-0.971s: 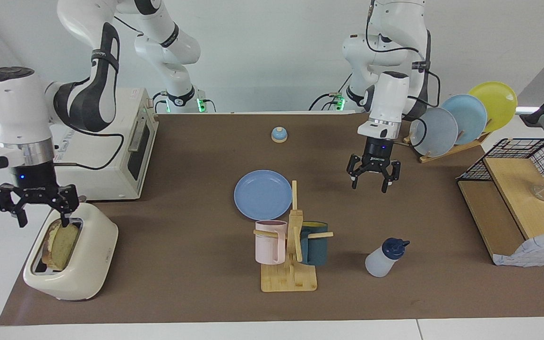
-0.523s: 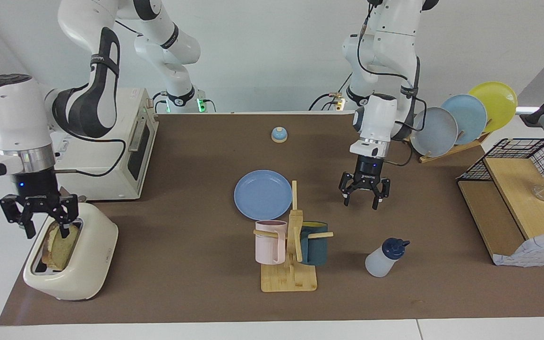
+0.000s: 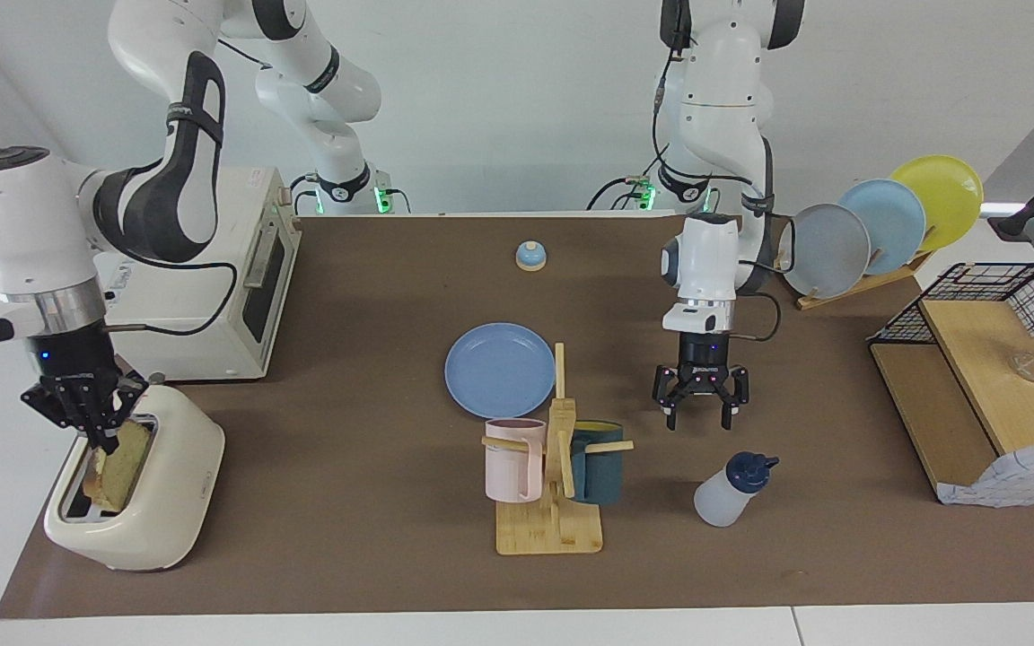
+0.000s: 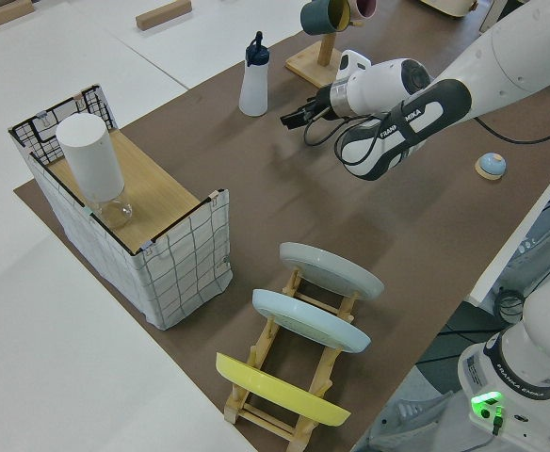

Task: Put bread on plate and add seasoning
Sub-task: 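Reach the left gripper toward the blue-capped bottle while the right gripper reaches the toaster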

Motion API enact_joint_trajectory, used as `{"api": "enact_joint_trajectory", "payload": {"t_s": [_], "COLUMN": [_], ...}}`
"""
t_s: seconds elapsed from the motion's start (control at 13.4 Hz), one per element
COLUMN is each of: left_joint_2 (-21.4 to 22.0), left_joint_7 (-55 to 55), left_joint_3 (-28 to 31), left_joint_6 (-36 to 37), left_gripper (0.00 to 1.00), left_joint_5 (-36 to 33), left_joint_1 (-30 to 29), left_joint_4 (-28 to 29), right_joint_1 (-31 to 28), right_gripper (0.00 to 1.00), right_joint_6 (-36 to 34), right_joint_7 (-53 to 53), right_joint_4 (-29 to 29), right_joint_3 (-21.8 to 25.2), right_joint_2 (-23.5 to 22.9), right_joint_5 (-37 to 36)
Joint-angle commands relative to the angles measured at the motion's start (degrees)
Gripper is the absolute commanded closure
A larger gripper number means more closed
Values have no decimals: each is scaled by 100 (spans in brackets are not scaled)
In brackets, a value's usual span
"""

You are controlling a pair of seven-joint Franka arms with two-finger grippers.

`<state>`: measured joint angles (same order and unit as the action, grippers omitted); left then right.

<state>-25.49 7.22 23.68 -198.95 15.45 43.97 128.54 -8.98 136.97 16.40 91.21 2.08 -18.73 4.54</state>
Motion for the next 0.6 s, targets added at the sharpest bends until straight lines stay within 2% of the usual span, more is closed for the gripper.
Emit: {"api": "enact_joint_trajectory", "payload": {"t_s": [0.0,0.07,0.22,0.37,0.52], "left_joint_2": [-499,-657,-957,-1002,-1011], "left_joint_7": [34,25,25,-27,-45], "left_joint_3": [198,199,469,515,532], "left_joint_6": [-162,-153,-162,-92,249], "left_gripper": [0,0,0,0,0], "left_joint_5": [343,640,766,749,714], "left_joint_1": [191,261,445,385,315], "left_joint_4": [-442,-678,-847,-1092,-1303], "right_joint_1": [-156,-139,-60,333,511], "right_gripper": [100,100,100,100,100], "right_joint_6": [-1036,-1537,-2461,-3103,-3710], "right_joint_7": [547,549,566,549,339], "right_joint_4": [-689,-883,-1340,-1430,-1421], "right_joint_3": [-33,-32,-41,-94,-173], "right_joint_2": [-78,-52,45,578,1028], "right_joint_5": [126,48,-171,-1031,-789]}}
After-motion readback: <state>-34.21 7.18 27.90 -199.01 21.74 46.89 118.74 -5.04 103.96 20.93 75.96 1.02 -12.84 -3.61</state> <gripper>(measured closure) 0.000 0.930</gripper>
